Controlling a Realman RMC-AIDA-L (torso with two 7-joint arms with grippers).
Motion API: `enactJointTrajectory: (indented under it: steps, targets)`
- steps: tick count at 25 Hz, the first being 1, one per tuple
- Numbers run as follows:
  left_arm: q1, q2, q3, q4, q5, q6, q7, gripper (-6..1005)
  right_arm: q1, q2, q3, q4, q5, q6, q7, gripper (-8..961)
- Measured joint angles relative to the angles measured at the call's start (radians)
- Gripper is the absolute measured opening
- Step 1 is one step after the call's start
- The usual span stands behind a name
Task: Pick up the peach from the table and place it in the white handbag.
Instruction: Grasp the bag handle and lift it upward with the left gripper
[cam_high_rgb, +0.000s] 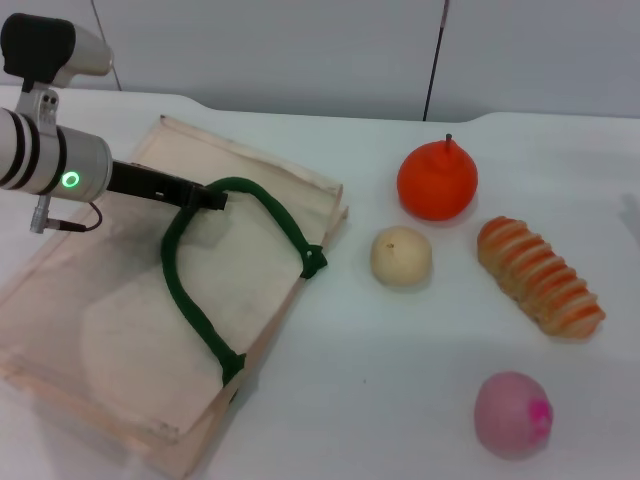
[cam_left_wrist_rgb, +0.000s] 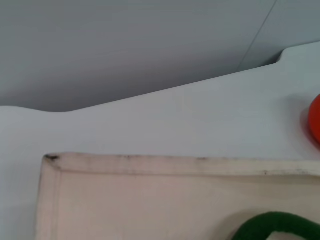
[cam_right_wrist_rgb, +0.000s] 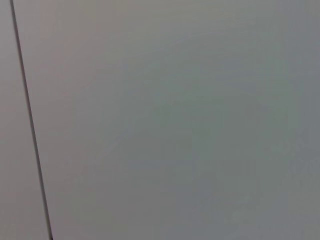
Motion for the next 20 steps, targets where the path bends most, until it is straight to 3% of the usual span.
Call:
enactJointTrajectory:
  steps: [9, 13, 16, 20]
  targets:
    - [0.006, -0.007, -0.001, -0.005, -0.026, -0.016, -0.007, 231, -0.003, 0.0, 0.0, 0.0, 0.0, 0.0, 0.0, 897]
    - [0.017, -0.008, -0.002, -0.01, -0.109, 0.02, 0.004, 185, -0.009, 0.0, 0.0, 0.0, 0.0, 0.0, 0.0, 897]
    - [0.038, 0.006, -0.002, -0.015, -0.207, 0.103, 0.039, 150, -0.01, 0.0, 0.0, 0.0, 0.0, 0.0, 0.0, 897]
    - [0.097, 0.023, -0.002, -0.039, -0.435, 0.303, 0.172, 126, -0.01, 0.0, 0.0, 0.0, 0.0, 0.0, 0.0, 897]
